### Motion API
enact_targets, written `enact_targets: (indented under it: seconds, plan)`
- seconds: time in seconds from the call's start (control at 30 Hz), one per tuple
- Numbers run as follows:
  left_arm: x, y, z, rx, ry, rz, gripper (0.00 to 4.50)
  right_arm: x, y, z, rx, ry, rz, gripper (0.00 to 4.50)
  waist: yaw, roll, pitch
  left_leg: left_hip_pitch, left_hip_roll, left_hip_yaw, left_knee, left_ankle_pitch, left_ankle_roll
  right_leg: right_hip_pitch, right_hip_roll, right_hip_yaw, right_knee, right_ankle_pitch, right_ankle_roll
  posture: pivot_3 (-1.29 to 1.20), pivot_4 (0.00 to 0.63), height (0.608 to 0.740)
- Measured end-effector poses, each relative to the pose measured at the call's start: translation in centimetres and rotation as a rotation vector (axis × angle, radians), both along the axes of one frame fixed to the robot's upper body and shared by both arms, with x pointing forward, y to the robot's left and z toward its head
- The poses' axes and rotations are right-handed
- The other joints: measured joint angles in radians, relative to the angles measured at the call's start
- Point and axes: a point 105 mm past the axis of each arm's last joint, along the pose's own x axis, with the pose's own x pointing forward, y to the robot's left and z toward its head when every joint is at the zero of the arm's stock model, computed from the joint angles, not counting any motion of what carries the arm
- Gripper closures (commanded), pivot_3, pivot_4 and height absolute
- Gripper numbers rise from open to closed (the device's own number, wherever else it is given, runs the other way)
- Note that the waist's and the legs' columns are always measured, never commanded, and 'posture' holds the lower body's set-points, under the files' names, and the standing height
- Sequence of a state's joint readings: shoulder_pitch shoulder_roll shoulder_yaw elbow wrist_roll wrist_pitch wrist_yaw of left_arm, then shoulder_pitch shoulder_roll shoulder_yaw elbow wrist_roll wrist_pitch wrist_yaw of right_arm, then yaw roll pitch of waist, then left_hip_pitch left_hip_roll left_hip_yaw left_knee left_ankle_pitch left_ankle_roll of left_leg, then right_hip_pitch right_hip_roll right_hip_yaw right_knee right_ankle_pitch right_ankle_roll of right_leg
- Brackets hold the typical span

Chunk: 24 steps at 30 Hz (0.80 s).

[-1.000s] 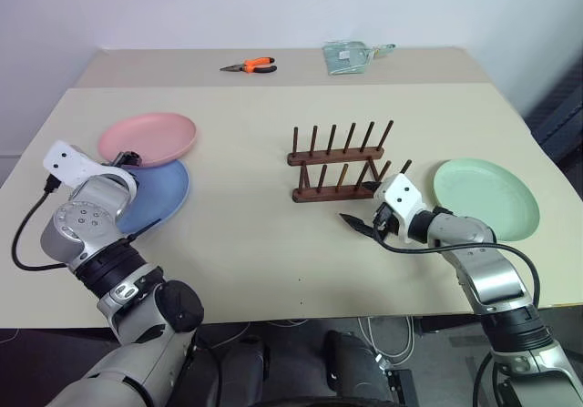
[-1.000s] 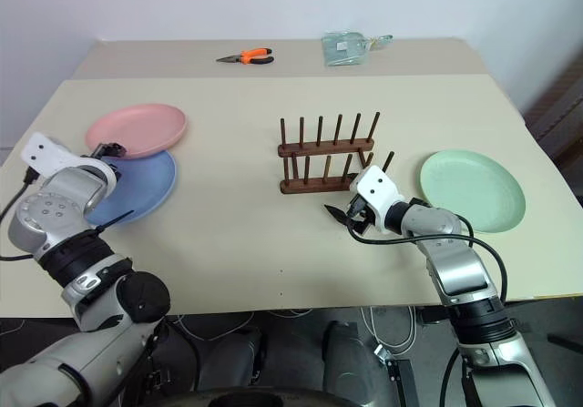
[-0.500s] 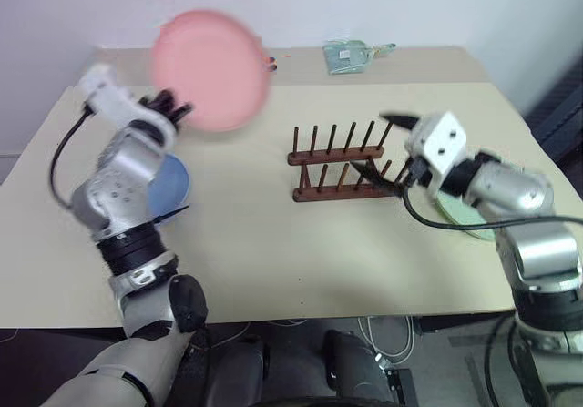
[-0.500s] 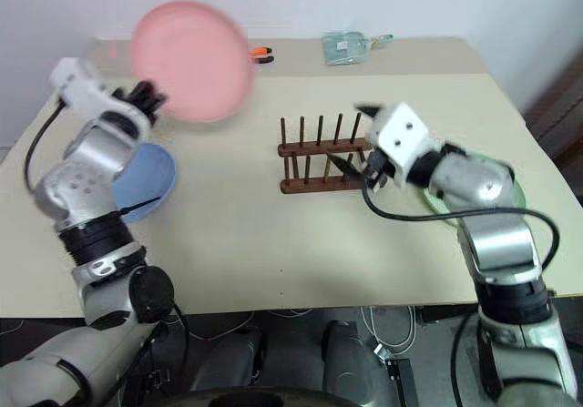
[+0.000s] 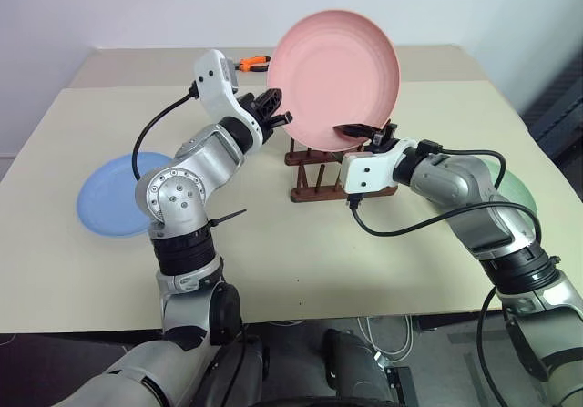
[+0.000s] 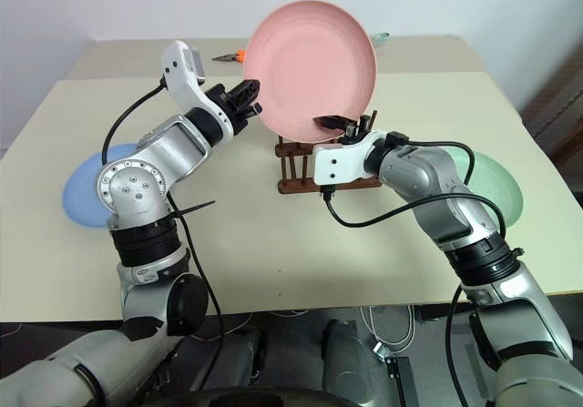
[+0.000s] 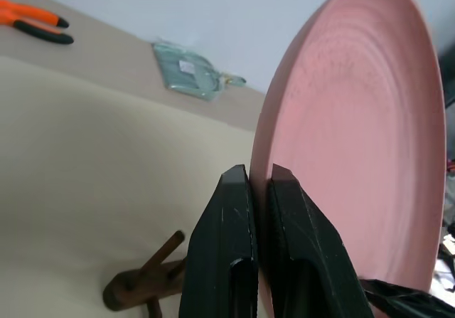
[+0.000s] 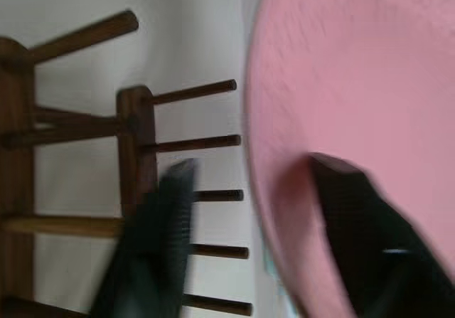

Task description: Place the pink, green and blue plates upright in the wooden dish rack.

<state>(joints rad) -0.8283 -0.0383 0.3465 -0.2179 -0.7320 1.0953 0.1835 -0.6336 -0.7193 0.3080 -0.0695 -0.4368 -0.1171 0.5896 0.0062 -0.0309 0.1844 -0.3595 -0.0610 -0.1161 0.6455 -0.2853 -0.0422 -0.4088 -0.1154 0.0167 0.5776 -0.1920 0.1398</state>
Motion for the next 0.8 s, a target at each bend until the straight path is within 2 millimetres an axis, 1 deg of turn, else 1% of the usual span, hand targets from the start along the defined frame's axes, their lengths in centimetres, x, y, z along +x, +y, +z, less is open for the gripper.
enact_targets:
  seconds: [0.07, 0.13, 0.2, 0.23, 0.27, 0.3, 0.33, 0.37, 0.43, 0.47, 0.5, 0.53, 0.57, 0.63, 0.67, 0.7, 0.8]
  plan:
    - [0.0, 0.3, -0.1, 0.007, 0.008, 0.007, 4.5, 0.0, -0.1, 0.0, -0.017, -0.016, -0.003, 4.44, 0.001, 0.0, 0.0, 0.0, 0.0, 0.0, 0.0, 0.0, 0.0, 0.0, 0.0, 0.0, 0.0, 0.0, 0.0, 0.0, 0.15, 0.74]
    - [0.0, 0.5, 0.1, -0.035, 0.004, 0.003, 3.78, -0.1, 0.1, 0.0, -0.032, -0.036, 0.011, 4.5, 0.002, 0.0, 0.0, 0.0, 0.0, 0.0, 0.0, 0.0, 0.0, 0.0, 0.0, 0.0, 0.0, 0.0, 0.0, 0.0, 0.15, 0.74]
    - [-0.1, 0.6, 0.7, -0.113, -0.016, -0.007, 3.03, 0.0, 0.0, 0.2, -0.036, -0.073, 0.002, 4.5, 0.004, 0.0, 0.0, 0.0, 0.0, 0.0, 0.0, 0.0, 0.0, 0.0, 0.0, 0.0, 0.0, 0.0, 0.0, 0.0, 0.15, 0.74]
    - [-0.1, 0.9, 1.1, -0.139, -0.03, -0.001, 2.41, 0.2, -0.4, 0.5, -0.025, -0.087, -0.02, 4.5, 0.005, 0.0, 0.0, 0.0, 0.0, 0.0, 0.0, 0.0, 0.0, 0.0, 0.0, 0.0, 0.0, 0.0, 0.0, 0.0, 0.15, 0.74]
    - [0.1, 1.7, 1.5, -0.164, -0.051, 0.026, 1.98, 0.3, -1.0, 0.9, -0.002, -0.095, -0.04, 4.5, 0.006, 0.0, 0.0, 0.0, 0.0, 0.0, 0.0, 0.0, 0.0, 0.0, 0.0, 0.0, 0.0, 0.001, -0.002, 0.0, 0.15, 0.74]
    - [0.3, 2.5, 2.0, -0.173, -0.072, 0.058, 1.98, 0.4, -1.5, 1.3, 0.032, -0.098, -0.06, 4.5, 0.006, -0.001, 0.0, 0.0, 0.0, 0.0, 0.0, 0.0, 0.0, 0.0, 0.0, 0.0, 0.0, 0.002, -0.003, 0.0, 0.15, 0.74]
    - [0.6, 3.8, 2.4, -0.156, -0.098, 0.11, 1.98, 0.5, -2.0, 1.8, 0.104, -0.083, -0.081, 4.5, 0.006, -0.001, 0.0, 0.0, 0.0, 0.0, 0.0, 0.0, 0.0, 0.001, 0.0, 0.0, 0.0, 0.002, -0.004, 0.0, 0.15, 0.74]
    - [0.9, 5.3, 2.5, -0.107, -0.125, 0.166, 1.98, 0.5, -2.5, 2.3, 0.208, -0.051, -0.098, 4.5, 0.003, -0.001, 0.0, 0.001, 0.0, 0.0, -0.001, 0.0, 0.0, 0.0, 0.001, 0.0, 0.0, 0.002, -0.004, 0.0, 0.15, 0.74]
    - [1.1, 8.1, 2.2, 0.074, -0.191, 0.264, 1.98, 0.2, -3.6, 3.5, 0.47, 0.068, -0.105, 4.5, -0.005, 0.0, 0.0, 0.002, 0.001, 0.0, -0.002, 0.0, 0.0, 0.001, 0.002, 0.002, 0.0, 0.002, -0.004, 0.0, 0.15, 0.74]
    - [1.1, 8.9, 1.5, 0.171, -0.217, 0.274, 1.98, -0.2, -3.9, 4.1, 0.617, 0.146, -0.084, 4.5, -0.007, 0.001, 0.0, 0.002, 0.001, 0.0, -0.002, 0.0, 0.0, 0.0, 0.002, 0.002, 0.0, 0.002, -0.004, 0.0, 0.15, 0.74]
    - [1.0, 9.3, 0.5, 0.262, -0.233, 0.261, 1.98, -0.6, -4.3, 4.8, 0.749, 0.221, -0.056, 4.5, -0.012, 0.001, 0.001, 0.002, 0.001, 0.0, -0.002, 0.0, 0.0, 0.001, 0.002, 0.002, 0.0, 0.002, -0.005, 0.0, 0.15, 0.74]
    - [0.6, 8.8, -0.9, 0.366, -0.253, 0.202, 1.98, -1.1, -4.6, 5.5, 0.888, 0.314, -0.018, 4.5, -0.012, 0.002, 0.001, 0.001, 0.001, -0.001, -0.002, 0.0, 0.0, 0.001, 0.002, 0.002, 0.0, 0.001, -0.006, 0.0, 0.15, 0.74]
    - [-0.1, 8.0, -2.7, 0.472, -0.271, 0.099, 1.98, -1.6, -4.9, 6.0, 1.012, 0.42, 0.029, 4.5, -0.013, 0.002, 0.001, 0.001, 0.001, -0.001, -0.002, 0.0, 0.001, 0.001, 0.001, 0.002, -0.001, 0.0, -0.008, 0.0, 0.15, 0.74]
    - [-2.2, 5.8, -6.6, 0.597, -0.265, -0.144, 1.98, -2.6, -5.9, 7.0, 1.177, 0.563, 0.101, 4.5, -0.014, 0.003, 0.001, 0.0, 0.001, 0.0, -0.002, -0.001, 0.003, 0.001, 0.0, 0.002, -0.002, 0.0, -0.009, 0.0, 0.15, 0.74]
    - [-3.5, 4.7, -8.2, 0.626, -0.261, -0.261, 1.98, -2.9, -6.3, 7.4, 1.24, 0.629, 0.129, 4.5, -0.015, 0.003, 0.002, -0.001, 0.001, 0.0, -0.002, -0.002, 0.003, 0.0, -0.001, 0.002, -0.002, 0.0, -0.009, 0.0, 0.15, 0.74]
    - [-4.5, 3.9, -9.2, 0.64, -0.26, -0.352, 1.98, -3.2, -6.6, 7.7, 1.273, 0.673, 0.149, 4.5, -0.015, 0.004, 0.002, -0.002, 0.003, 0.0, -0.002, -0.002, 0.003, -0.001, -0.001, 0.002, -0.003, 0.0, -0.01, 0.0, 0.15, 0.74]
    - [-7.5, 2.5, -10.6, 0.672, -0.272, -0.567, 1.98, -3.5, -6.8, 7.3, 1.29, 0.793, 0.16, 4.5, -0.018, 0.005, 0.002, -0.001, 0.004, 0.0, -0.002, -0.002, 0.003, -0.001, 0.0, 0.0, -0.002, -0.001, -0.012, 0.0, 0.15, 0.74]
